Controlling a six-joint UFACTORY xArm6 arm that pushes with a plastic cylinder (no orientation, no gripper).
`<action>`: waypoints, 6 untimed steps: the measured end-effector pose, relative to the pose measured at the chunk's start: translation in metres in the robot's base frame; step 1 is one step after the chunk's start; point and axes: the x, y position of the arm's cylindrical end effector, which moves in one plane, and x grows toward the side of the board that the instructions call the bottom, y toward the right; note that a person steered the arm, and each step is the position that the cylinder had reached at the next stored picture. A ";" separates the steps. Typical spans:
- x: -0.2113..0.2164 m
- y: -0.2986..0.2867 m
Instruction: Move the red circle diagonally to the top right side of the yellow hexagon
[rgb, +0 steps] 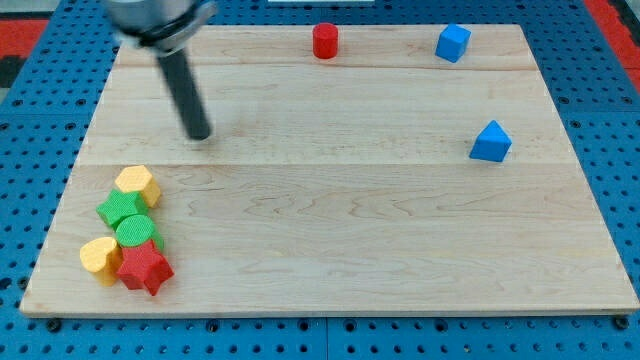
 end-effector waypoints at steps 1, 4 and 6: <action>-0.064 0.096; -0.162 0.130; -0.080 0.031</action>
